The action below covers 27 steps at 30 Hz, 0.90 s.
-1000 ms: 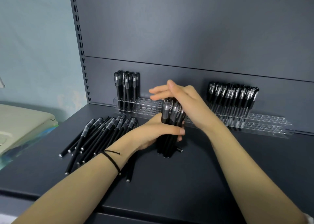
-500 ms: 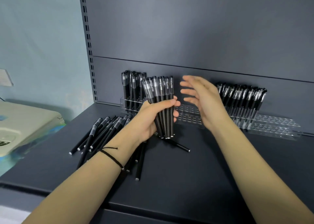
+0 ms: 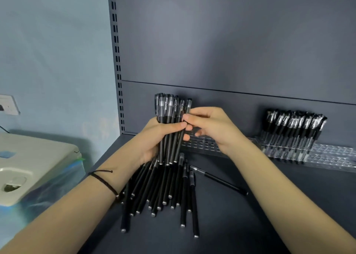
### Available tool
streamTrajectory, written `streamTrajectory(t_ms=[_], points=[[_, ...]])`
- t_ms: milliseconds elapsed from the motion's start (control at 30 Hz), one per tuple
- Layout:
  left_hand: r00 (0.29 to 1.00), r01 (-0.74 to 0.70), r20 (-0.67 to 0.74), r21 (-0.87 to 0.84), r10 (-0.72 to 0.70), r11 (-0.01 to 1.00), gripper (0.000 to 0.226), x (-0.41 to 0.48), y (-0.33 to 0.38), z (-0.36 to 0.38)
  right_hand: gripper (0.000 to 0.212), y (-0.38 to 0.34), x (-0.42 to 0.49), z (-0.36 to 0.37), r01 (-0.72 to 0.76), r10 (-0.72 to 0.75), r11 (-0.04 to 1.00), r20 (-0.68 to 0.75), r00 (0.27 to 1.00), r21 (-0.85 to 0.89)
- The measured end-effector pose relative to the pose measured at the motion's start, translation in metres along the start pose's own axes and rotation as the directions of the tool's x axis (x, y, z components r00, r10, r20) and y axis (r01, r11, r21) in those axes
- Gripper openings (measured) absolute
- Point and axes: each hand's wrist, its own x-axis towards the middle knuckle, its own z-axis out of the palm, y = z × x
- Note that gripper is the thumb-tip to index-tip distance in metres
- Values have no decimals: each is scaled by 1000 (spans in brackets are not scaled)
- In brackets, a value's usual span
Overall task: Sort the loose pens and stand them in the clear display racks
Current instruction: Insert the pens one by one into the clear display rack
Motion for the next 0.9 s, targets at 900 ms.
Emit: streamTrajectory(t_ms=[900], points=[[969, 73, -199, -330, -145, 941, 21, 29, -31, -63, 45, 28, 69, 16, 206, -298, 911, -224, 928, -358]])
